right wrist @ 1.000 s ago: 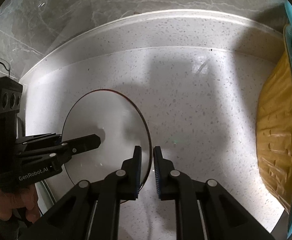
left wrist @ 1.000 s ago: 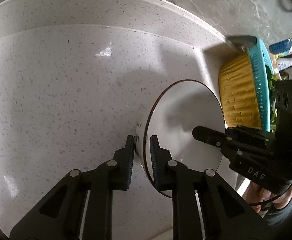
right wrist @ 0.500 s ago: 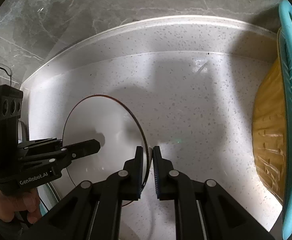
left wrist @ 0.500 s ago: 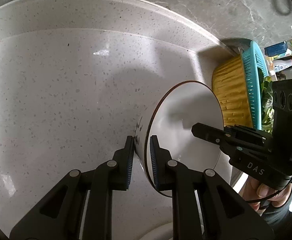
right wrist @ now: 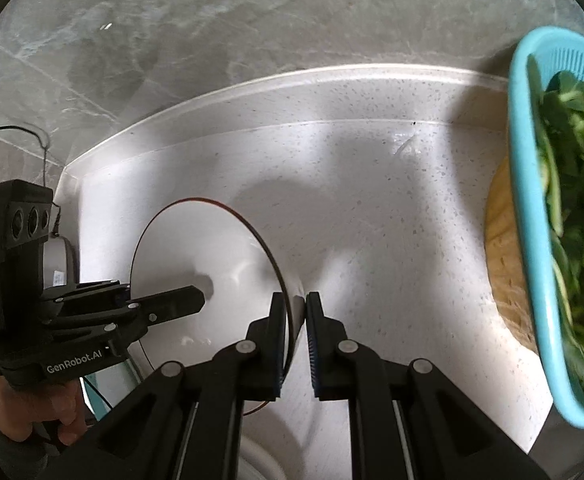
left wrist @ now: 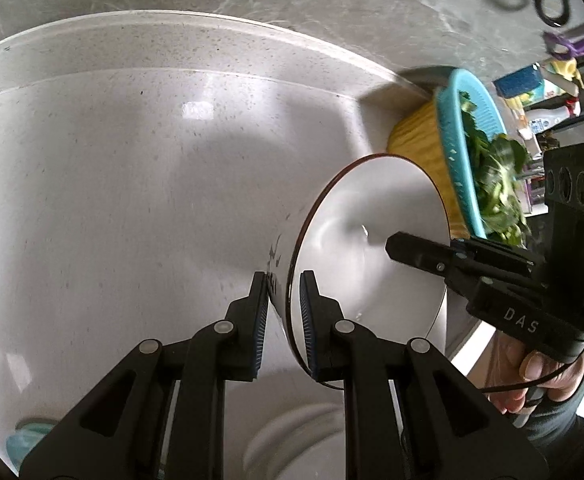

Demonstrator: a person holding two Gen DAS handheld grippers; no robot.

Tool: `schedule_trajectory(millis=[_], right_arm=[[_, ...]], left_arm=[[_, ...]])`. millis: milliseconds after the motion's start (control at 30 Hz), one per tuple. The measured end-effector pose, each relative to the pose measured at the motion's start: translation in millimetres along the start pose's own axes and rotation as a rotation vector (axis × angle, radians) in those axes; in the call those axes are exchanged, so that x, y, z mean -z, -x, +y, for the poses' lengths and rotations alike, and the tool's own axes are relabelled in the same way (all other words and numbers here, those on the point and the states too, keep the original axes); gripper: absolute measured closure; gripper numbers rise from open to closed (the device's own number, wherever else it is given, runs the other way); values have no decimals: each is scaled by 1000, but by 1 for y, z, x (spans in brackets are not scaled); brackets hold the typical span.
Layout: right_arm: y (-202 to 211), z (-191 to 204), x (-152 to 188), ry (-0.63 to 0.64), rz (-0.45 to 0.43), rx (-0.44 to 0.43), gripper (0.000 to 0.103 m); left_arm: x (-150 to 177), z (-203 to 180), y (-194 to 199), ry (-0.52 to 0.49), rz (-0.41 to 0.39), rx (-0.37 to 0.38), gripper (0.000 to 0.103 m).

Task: Organize plates and bowls
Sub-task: 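Lift the floral bowl with both grippers and carry it toward the white plate, then lower the floral bowl with both grippers onto the white plate stack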

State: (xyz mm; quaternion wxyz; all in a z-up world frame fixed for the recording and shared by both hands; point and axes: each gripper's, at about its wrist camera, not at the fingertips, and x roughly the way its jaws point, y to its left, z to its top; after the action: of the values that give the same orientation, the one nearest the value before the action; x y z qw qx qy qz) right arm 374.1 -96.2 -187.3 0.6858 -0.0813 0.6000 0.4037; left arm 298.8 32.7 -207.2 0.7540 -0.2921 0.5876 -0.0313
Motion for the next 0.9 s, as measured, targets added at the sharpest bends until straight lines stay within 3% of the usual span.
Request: schedule_trajectory(millis=[300, 900], right_arm=[[22, 23, 31, 39, -9, -16, 90], [35, 43, 101, 98, 59, -50, 90]], left_arm=[[56, -7, 34, 25, -8, 21, 89], [160, -6, 51, 106, 26, 32, 89]])
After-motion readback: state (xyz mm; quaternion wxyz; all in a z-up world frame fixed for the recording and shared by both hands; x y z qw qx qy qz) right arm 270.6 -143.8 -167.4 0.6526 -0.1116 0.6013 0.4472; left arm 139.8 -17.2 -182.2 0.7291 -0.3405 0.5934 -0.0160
